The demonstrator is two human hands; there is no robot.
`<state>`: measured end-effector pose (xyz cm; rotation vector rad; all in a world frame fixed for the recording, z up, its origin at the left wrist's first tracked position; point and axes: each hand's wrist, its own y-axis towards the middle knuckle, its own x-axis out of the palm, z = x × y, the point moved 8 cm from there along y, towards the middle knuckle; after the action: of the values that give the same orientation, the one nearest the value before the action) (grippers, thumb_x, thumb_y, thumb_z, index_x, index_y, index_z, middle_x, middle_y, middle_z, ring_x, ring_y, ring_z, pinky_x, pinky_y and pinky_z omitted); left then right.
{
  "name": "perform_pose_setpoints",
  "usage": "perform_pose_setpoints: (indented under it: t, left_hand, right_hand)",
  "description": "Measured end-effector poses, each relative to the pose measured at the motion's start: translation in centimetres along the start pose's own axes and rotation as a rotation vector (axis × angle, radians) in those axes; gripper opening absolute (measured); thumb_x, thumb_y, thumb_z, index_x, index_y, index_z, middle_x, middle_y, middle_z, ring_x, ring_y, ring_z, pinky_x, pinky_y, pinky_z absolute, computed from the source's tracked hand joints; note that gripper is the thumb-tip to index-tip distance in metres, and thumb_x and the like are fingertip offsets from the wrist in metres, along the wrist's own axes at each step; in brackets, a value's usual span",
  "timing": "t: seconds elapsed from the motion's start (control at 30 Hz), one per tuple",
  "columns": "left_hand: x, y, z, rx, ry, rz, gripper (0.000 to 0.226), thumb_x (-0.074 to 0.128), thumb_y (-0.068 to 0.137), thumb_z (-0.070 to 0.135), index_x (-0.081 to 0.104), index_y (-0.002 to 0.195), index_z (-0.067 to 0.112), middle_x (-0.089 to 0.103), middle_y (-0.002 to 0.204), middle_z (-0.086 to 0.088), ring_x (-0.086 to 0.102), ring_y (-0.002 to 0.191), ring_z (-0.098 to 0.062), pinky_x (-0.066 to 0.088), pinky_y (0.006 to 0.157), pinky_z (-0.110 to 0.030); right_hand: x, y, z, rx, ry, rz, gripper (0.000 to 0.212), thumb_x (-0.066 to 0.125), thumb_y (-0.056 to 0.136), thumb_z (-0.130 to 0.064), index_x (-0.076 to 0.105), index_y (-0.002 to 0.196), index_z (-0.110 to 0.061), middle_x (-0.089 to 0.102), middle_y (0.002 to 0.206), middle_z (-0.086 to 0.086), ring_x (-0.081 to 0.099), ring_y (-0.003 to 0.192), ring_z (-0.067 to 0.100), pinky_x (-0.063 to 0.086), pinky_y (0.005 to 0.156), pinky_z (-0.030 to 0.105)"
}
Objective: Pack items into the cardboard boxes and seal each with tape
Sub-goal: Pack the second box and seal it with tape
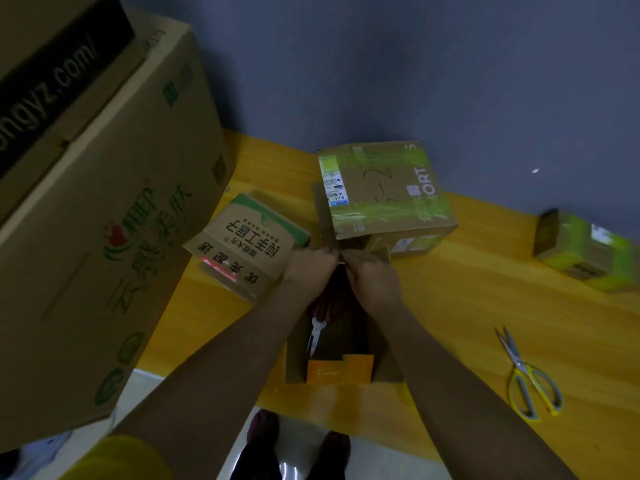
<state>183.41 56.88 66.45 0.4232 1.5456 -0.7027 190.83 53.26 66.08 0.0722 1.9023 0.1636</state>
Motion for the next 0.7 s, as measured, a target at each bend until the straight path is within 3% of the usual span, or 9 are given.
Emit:
perform_pose_setpoints:
  t: [0.17,0.4,0.5,0.6,0.63,0.7]
  left_hand:
    - [0.2,0.4,-0.6,0.037,0.003,0.074,0.027,0.040,0.100,0.020,0.055,0.122,0.019,0.067,0.103,-0.004,0.067,0.088,-0.022,0.035,0.061,-0.027]
    - [0.2,0.6,-0.8,0.016,-0.029,0.062,0.030,0.039,0.100,0.023,0.054,0.125,0.021,0.068,0.104,-0.004,0.066,0.090,-0.023,0.035,0.065,-0.028]
    - [0.5,0.3,-0.6,0.020,-0.003,0.035,0.032,0.040,0.101,0.025,0.047,0.131,0.017,0.063,0.116,-0.004,0.065,0.096,-0.024,0.039,0.066,-0.029]
    - [1.7,-0.1,-0.9,-0.023,-0.157,-0.069,0.054,0.044,0.099,0.038,0.030,0.144,0.011,0.056,0.130,-0.011,0.059,0.109,-0.028,0.045,0.087,-0.037]
    - [2.0,-0.5,-1.1,-0.048,-0.274,-0.122,0.066,0.047,0.098,0.037,0.018,0.149,0.007,0.046,0.141,-0.016,0.051,0.122,-0.030,0.040,0.100,-0.042]
    - [1.8,-1.8,-1.1,-0.059,-0.452,-0.148,0.080,0.051,0.098,0.028,-0.003,0.152,0.004,0.012,0.159,-0.017,0.017,0.145,-0.029,0.014,0.118,-0.041]
  right_hand:
    - [0.0,0.5,-0.1,-0.097,-0.072,0.016,0.026,0.062,0.072,-0.007,0.074,0.095,-0.007,0.075,0.090,0.009,0.072,0.074,0.023,0.054,0.048,0.026]
    - [1.0,0.3,0.0,-0.148,-0.132,-0.052,0.040,0.087,0.059,-0.001,0.074,0.096,-0.006,0.075,0.094,0.009,0.073,0.081,0.022,0.056,0.052,0.026]
    - [0.8,0.6,-0.1,-0.085,-0.157,-0.110,0.035,0.079,0.071,-0.003,0.071,0.105,-0.008,0.073,0.102,0.008,0.072,0.088,0.022,0.054,0.057,0.027]
    - [0.2,-0.1,0.3,0.047,0.067,-0.175,0.047,0.054,0.090,-0.001,0.051,0.136,-0.007,0.056,0.136,0.013,0.056,0.120,0.027,0.049,0.089,0.035]
    - [-0.7,-0.8,0.4,0.105,0.163,-0.154,0.053,0.052,0.091,0.001,0.043,0.143,-0.006,0.049,0.143,0.013,0.051,0.127,0.027,0.044,0.097,0.033]
    - [-2.8,-2.7,0.4,0.195,0.290,-0.073,0.057,0.051,0.092,0.003,0.036,0.147,-0.006,0.043,0.148,0.013,0.045,0.133,0.026,0.036,0.102,0.023]
